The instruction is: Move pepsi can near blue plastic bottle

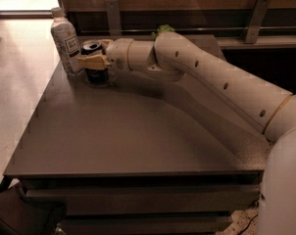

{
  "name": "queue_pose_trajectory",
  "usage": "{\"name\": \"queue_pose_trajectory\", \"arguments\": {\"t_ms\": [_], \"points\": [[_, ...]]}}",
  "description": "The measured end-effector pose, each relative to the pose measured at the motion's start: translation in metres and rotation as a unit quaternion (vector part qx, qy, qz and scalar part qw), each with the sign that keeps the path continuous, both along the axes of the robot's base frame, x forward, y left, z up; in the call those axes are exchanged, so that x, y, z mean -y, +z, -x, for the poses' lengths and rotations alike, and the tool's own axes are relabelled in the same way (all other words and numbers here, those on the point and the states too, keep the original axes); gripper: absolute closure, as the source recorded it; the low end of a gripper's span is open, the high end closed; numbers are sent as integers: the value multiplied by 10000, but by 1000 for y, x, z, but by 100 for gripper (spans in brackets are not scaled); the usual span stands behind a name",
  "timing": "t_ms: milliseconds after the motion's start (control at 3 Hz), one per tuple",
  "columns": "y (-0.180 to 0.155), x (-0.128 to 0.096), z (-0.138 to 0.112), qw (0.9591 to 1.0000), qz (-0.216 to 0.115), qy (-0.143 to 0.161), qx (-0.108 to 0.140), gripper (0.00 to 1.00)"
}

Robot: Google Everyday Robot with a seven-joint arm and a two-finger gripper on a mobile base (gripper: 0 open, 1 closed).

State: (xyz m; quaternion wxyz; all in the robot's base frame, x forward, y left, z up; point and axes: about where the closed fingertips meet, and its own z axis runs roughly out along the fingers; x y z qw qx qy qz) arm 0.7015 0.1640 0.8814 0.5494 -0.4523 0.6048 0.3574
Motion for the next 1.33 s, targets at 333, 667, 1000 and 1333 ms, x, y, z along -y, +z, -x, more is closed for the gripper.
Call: {"name": "queue_pose_trajectory", "arguments": {"t_ms": [333,667,1000,1333], "points": [[2,-1,-1,10000,40,-13,-32,87],[7,-1,-1,10000,40,-13,-33,64],[8,-1,-1,10000,40,-12,-33,41],[8,-4,0,10000,38,10,-35,16]]}}
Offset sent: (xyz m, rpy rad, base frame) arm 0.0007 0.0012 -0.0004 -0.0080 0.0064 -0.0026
